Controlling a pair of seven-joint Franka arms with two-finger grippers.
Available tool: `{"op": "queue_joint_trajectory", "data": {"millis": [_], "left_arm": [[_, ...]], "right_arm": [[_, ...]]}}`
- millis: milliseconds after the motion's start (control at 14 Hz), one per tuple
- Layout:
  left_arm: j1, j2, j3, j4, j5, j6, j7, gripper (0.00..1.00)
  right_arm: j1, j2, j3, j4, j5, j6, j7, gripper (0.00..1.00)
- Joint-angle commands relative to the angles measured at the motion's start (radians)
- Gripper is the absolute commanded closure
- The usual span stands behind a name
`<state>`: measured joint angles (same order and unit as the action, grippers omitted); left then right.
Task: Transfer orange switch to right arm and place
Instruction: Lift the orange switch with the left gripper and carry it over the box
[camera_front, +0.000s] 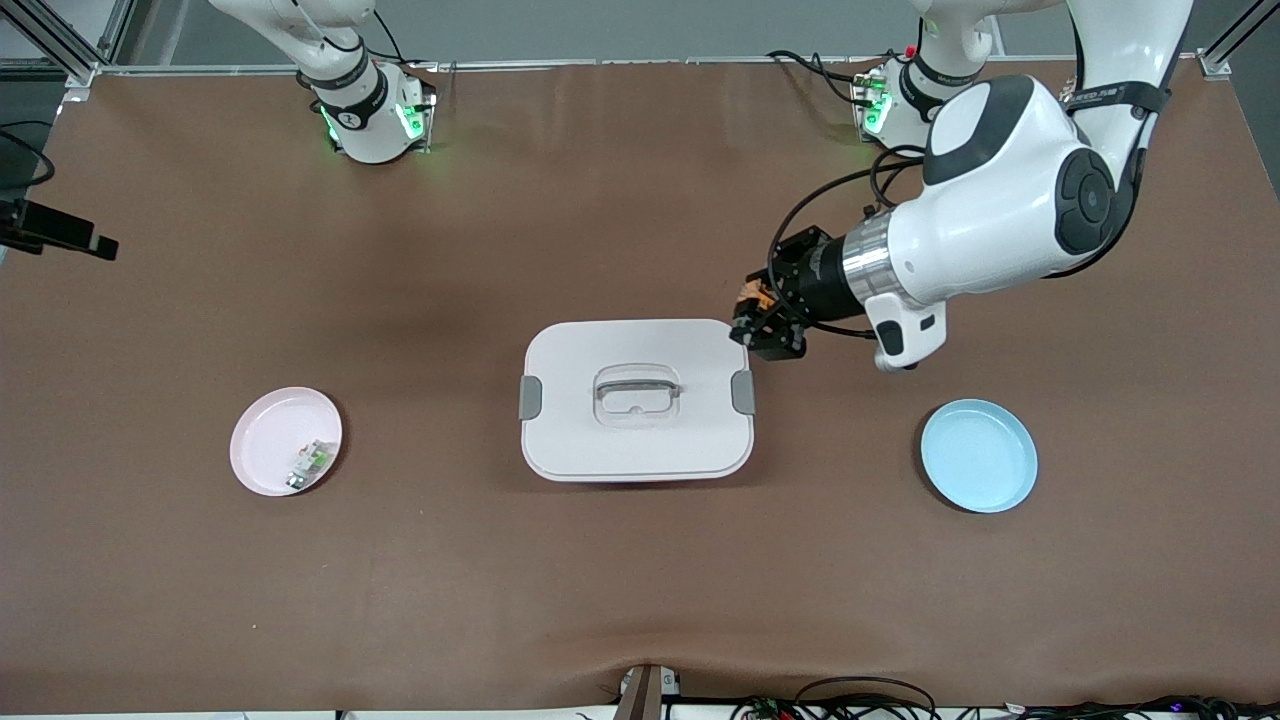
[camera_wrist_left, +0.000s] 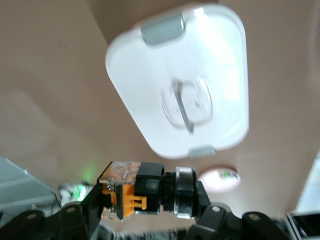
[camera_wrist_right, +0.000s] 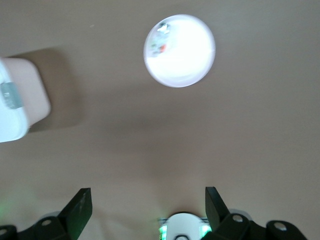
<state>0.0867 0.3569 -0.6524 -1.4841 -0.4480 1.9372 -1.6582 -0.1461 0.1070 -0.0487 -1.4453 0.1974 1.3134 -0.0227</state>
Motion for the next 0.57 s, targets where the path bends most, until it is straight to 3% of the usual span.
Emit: {"op": "queue_joint_trajectory", "data": {"millis": [0,215,358,501], "left_arm": [[0.004,0.01,-0.007,0.03,-0.117,0.057,-0.017,0.68],[-0.019,0.011,-0.006,0.048,-0.221,0.15,-0.098,0.68],[-0.062,0.014,-0.004,0.048,-0.261,0.25,-0.141,0.68],[-0.116,0.03,-0.004,0.047,-0.259,0.356,-0.205,0.68]], "right_arm": [[-0.043,0.02,0.009,-0.017,0.132,-0.043,0.013,0.0],[-0.026,0.02,0.013,-0.017,0.253,-0.043,0.014,0.0],[-0.026,0.019,0.012,-0.033,0.396,-0.011,0.014,0.0],[-0.004,0.014,0.016,-0.044,0.45,0.05,0.055,0.0]]}}
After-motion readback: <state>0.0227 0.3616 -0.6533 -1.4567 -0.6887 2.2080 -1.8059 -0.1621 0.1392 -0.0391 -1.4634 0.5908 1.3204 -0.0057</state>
